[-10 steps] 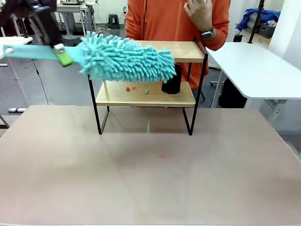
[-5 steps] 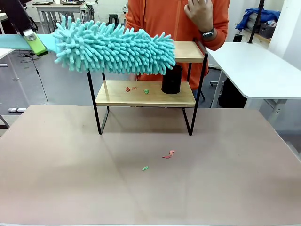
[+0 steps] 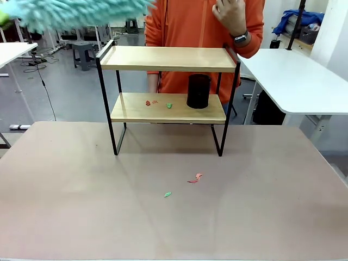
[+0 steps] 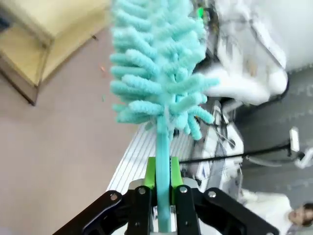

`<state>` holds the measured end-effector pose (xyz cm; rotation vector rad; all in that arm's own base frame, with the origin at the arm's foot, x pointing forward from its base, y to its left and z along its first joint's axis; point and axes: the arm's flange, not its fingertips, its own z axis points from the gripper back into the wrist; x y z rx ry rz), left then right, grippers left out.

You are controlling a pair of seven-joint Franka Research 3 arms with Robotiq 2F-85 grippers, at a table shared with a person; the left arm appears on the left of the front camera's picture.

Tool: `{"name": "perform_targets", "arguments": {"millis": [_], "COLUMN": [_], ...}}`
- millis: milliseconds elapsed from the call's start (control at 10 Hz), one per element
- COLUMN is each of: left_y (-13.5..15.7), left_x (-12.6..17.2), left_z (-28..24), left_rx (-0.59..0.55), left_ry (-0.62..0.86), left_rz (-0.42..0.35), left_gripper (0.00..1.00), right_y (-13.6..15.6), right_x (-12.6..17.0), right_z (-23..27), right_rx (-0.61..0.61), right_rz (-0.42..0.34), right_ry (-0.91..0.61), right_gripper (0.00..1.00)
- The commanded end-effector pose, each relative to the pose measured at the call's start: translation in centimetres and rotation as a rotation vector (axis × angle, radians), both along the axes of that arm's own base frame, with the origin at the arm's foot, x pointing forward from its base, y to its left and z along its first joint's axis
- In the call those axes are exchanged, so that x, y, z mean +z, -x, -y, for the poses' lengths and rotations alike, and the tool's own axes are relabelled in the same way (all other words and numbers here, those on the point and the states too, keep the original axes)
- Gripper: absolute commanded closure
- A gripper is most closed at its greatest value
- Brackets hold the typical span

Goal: Clean the shelf.
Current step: Clean the specific tier of the Shelf with the Duster once objects are removed.

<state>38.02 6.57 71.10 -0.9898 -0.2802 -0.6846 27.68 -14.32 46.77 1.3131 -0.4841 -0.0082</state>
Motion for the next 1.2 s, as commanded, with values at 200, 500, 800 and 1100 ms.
{"name": "perform_targets", "arguments": {"millis": [200,500,800,1100], "left_y": [-1.6,-5.3,-5.1,-5.1], "left_x": [-9.9,-16.3,-17.2,-17.2], "left_z": [-5.3,-3.2,-5.7,-5.7], "left_rx": [0.587,0.84,0.792,0.792], "left_ry": [0.202,0.252,0.216,0.216], "left_rz": [-0.214,-0.251,-0.304,-0.304], "left_gripper": [0.87,0.87,0.87,0.87], "right_y": [-0.3,-0.3,-0.3,-0.3], "right_x": [0.1,0.1,0.1,0.1], "right_z": [0.0,0.0,0.0,0.0], "right_rx": [-0.002,-0.002,-0.002,-0.002], "right_rz": [0.034,0.034,0.034,0.034], "right_ry": [-0.01,-0.01,-0.01,-0.01], "right_gripper": [0.0,0.0,0.0,0.0]}}
